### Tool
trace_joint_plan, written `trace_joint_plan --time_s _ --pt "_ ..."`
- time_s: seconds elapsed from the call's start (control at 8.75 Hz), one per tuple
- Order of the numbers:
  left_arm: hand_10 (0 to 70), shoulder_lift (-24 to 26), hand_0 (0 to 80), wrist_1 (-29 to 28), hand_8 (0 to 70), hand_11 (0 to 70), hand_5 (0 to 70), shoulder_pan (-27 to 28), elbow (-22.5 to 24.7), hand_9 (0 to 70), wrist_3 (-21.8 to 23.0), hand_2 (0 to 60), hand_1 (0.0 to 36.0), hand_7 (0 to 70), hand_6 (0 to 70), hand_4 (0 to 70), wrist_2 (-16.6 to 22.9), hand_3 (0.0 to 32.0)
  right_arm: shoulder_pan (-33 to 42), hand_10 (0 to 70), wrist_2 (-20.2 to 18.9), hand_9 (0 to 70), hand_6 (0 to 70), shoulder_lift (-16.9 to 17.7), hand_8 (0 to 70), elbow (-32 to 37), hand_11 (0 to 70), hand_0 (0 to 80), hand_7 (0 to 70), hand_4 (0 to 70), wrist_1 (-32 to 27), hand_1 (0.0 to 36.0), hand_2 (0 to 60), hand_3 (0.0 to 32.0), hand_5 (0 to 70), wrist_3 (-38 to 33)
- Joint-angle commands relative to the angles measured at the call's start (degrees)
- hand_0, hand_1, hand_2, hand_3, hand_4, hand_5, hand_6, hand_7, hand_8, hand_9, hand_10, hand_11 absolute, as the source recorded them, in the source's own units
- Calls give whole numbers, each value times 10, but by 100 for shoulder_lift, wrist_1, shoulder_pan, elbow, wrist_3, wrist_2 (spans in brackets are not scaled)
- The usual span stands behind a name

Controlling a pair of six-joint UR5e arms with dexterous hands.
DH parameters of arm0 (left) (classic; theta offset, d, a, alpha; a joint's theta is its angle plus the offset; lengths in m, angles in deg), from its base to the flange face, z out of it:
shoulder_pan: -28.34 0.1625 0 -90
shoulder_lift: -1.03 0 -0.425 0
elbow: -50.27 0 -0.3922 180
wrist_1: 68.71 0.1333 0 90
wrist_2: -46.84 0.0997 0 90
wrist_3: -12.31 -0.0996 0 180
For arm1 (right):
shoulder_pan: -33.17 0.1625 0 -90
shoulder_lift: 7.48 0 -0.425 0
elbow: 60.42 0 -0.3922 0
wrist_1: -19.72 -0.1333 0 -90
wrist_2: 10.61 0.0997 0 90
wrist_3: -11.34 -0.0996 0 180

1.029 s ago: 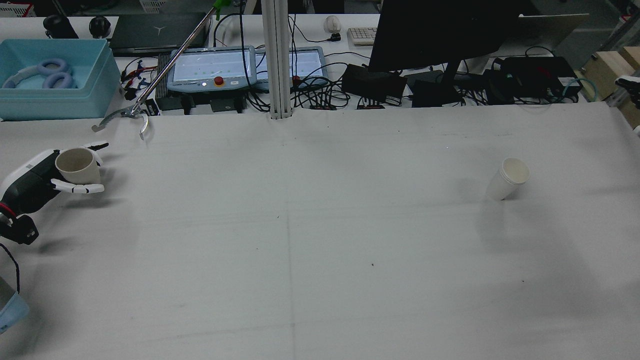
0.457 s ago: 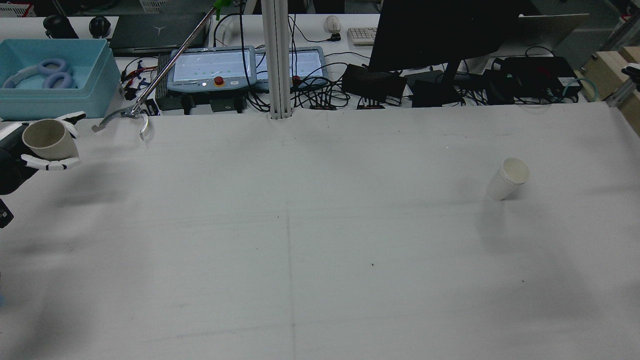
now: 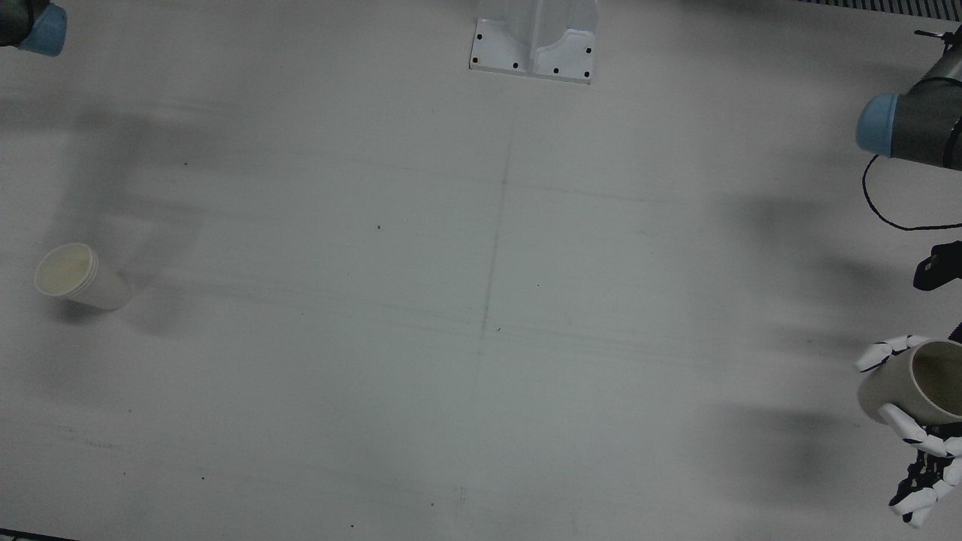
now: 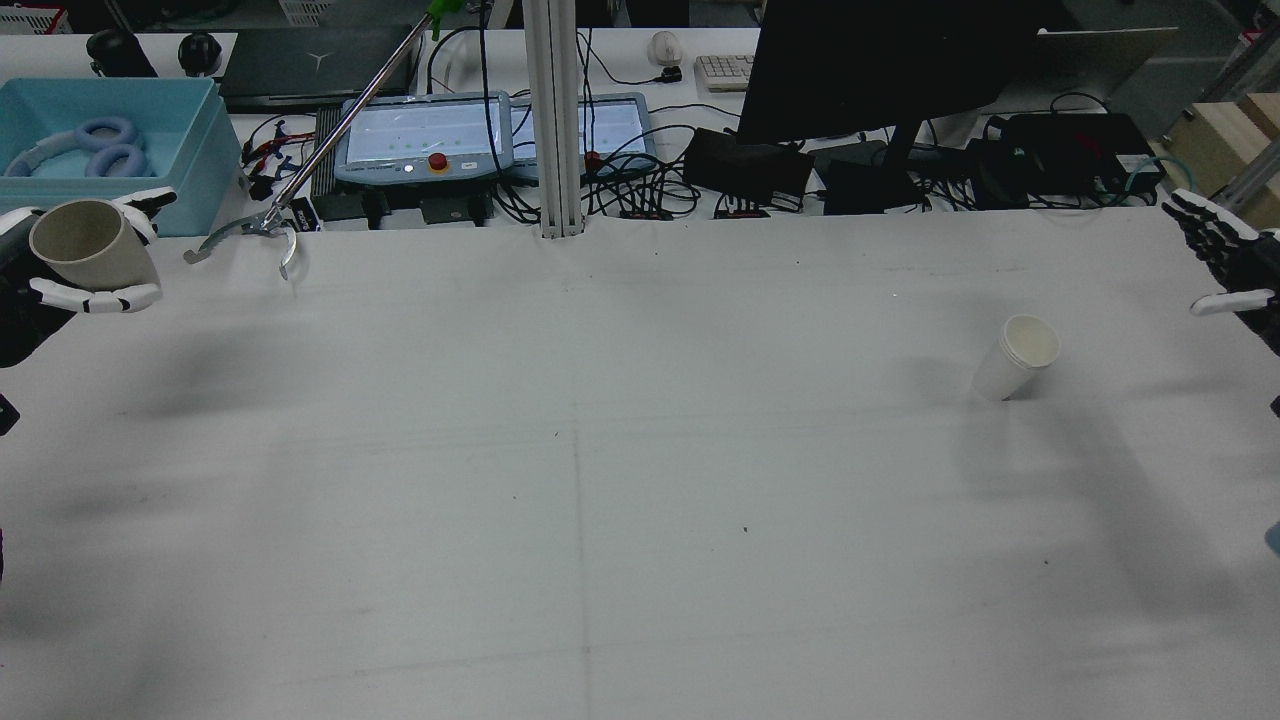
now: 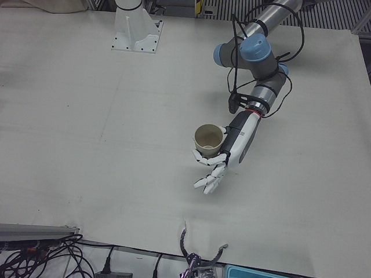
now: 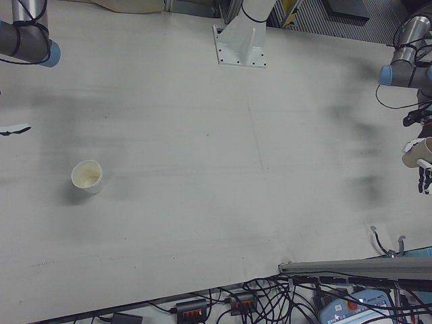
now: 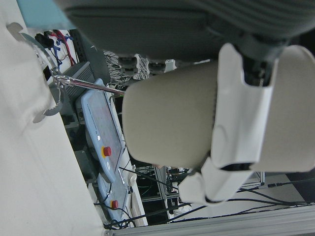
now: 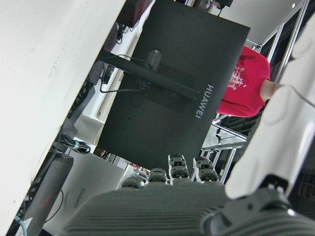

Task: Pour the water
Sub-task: 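Lift the beige cup off the table with the left hand, then move the right hand toward the white paper cup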

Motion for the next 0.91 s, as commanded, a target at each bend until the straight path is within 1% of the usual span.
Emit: trace_joint_plan --time_s 0.0,0.11,0.23,0.34,0.46,0.57,0.69,0.8 --pt "30 32 675 210 59 65 700 6 53 63 452 600 360 168 118 700 -28 0 -655 6 58 37 60 -607 44 624 22 484 84 9 -125 78 0 0 105 544" --pt "28 23 683 255 57 62 700 -20 79 62 551 600 360 168 118 700 -10 0 -726 5 58 38 62 -608 44 625 19 473 80 6 -125 63 0 0 102 641" --pt "25 23 679 264 57 59 700 -29 114 61 587 600 360 165 113 700 -1 0 -779 5 58 35 55 -573 42 616 20 468 75 0 -125 58 0 0 97 660" --pt "21 5 694 386 55 53 700 -29 271 60 596 600 360 165 113 700 -10 0 -823 2 58 34 44 -547 42 598 15 468 65 0 -134 58 0 0 89 668" --pt "20 31 706 422 54 52 700 -29 299 59 596 600 360 166 112 700 -10 0 -928 0 49 33 35 -486 44 589 10 468 58 0 -195 56 0 0 82 669" --pt "21 49 696 449 55 53 700 -20 325 60 596 600 360 166 112 700 -10 0 -964 0 49 32 18 -311 46 598 6 467 41 0 -335 55 0 0 72 669" --pt "19 49 706 466 54 50 700 -20 352 59 587 600 360 167 111 700 -36 0 -1025 0 49 29 0 -205 48 607 2 466 19 0 -380 47 0 0 51 677" --pt "20 58 714 467 53 52 700 -2 343 59 579 600 360 166 111 700 -45 0 -1043 0 58 29 0 -195 45 616 5 465 1 0 -389 41 0 0 32 730"
